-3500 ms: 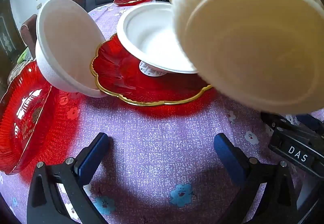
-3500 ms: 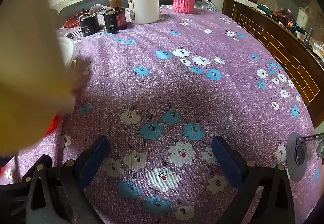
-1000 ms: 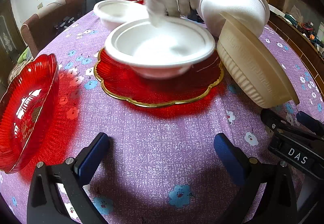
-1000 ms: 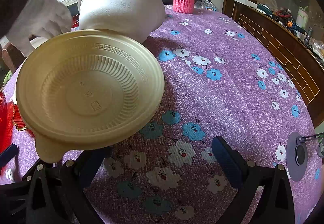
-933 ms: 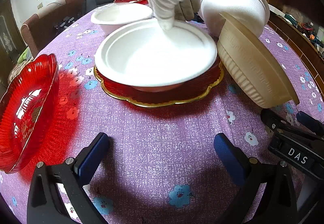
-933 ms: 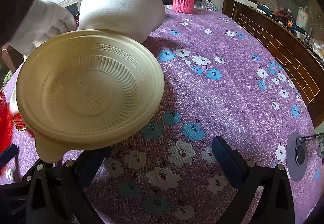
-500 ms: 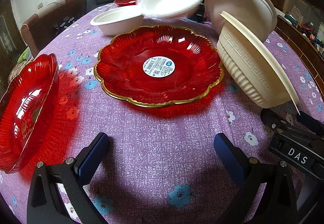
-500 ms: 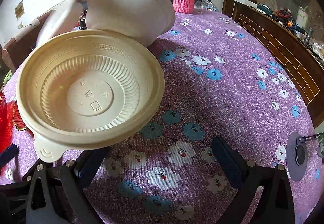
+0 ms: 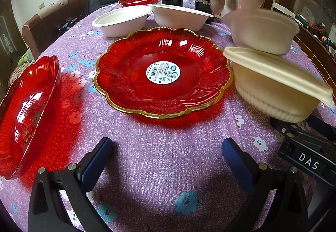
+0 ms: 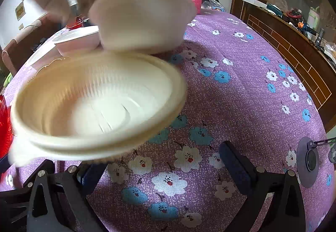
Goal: Organize plates and bowls
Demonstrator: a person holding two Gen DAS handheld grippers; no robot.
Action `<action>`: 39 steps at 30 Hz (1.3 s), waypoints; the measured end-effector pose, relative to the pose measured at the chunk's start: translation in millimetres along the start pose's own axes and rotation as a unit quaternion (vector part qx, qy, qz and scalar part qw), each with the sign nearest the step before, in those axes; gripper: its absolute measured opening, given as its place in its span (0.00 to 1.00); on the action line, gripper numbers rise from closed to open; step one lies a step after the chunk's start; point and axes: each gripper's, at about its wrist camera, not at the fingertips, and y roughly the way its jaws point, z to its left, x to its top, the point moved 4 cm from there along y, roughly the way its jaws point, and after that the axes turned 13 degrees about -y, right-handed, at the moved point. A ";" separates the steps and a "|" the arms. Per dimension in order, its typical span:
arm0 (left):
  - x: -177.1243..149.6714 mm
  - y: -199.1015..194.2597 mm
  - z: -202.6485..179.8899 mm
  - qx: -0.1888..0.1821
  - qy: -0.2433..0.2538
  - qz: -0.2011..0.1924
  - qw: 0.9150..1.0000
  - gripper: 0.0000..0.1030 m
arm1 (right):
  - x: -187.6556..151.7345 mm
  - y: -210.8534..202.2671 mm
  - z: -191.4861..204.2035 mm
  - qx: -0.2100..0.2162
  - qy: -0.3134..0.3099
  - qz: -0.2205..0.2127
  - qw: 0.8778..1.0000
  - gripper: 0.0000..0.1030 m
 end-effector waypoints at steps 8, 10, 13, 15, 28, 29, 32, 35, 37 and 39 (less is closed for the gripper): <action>0.3 -0.4 -0.1 0.001 0.000 -0.001 1.000 1.00 | 0.3 0.4 -0.3 0.000 0.000 0.000 1.000 0.99; 0.3 -0.3 -0.1 0.001 0.000 -0.001 1.000 1.00 | 0.3 0.3 -0.3 0.000 0.000 0.000 1.000 0.99; 0.3 -0.3 -0.1 0.001 0.000 -0.001 1.000 1.00 | 0.3 0.3 -0.3 0.000 0.000 0.000 1.000 0.99; 0.3 0.0 0.0 0.001 0.000 -0.001 1.000 1.00 | 0.2 0.5 -0.2 0.000 0.000 0.000 1.000 0.99; 0.3 0.7 -1.2 0.000 0.001 -0.003 1.000 1.00 | 0.1 0.5 -0.1 0.000 0.000 0.000 1.000 0.99; 0.4 1.1 -1.3 0.000 0.001 -0.003 1.000 1.00 | 0.1 0.5 -0.2 0.000 0.000 0.000 1.000 0.99; 0.1 0.9 -0.8 0.002 0.001 -0.004 1.000 1.00 | 0.1 0.4 -0.1 0.000 0.000 0.000 1.000 0.99; 0.0 -0.8 -0.8 0.004 0.002 -0.011 1.000 1.00 | 0.0 0.5 -0.2 0.000 0.000 0.000 1.000 0.99; -1.2 -1.9 -1.2 0.005 0.000 -0.012 1.000 1.00 | 0.1 0.3 -0.2 0.000 0.000 0.000 1.000 0.99; -2.6 -3.2 -1.1 0.009 -0.003 -0.014 1.000 1.00 | 0.0 0.4 -0.2 0.000 0.000 0.000 1.000 0.99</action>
